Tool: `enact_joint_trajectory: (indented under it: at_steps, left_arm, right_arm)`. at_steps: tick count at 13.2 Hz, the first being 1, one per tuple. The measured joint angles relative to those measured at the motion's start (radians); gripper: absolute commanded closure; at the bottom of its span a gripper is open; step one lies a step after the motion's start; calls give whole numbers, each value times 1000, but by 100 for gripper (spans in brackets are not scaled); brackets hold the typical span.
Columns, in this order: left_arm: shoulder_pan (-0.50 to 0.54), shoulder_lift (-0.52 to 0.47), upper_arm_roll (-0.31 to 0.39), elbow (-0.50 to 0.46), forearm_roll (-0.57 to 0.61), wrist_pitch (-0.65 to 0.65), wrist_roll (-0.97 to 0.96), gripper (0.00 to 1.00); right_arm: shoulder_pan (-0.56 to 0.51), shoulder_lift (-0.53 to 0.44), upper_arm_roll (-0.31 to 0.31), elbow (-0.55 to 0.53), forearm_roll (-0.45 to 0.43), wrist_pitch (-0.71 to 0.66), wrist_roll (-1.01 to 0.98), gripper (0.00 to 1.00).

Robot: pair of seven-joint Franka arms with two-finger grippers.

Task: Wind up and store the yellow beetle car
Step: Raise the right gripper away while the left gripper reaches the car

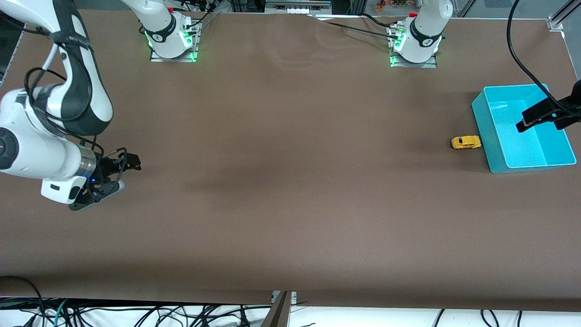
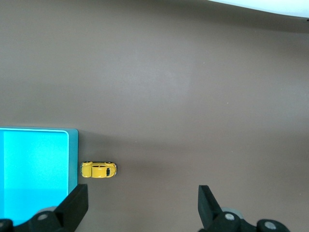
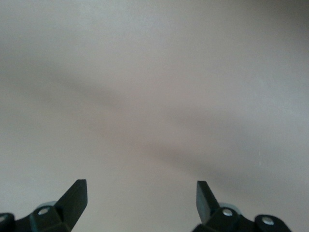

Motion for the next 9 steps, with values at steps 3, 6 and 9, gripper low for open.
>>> enact_joint_trajectory:
  at_steps: [3,6,9]
  left_arm:
    - [-2,19,-1,0,-21,-1,12,0]
    - [-6,41,-8,0,-16,-6,43,0]
    - [-6,71,-9,0,28,-10,51,0]
  right_arm:
    - [0,-36,-3,83,0,-128,22,0]
    - [-1,-63,-9,136,-10,-194,23,0]
    - [-7,-67,-21,218,-30,-290,22,0]
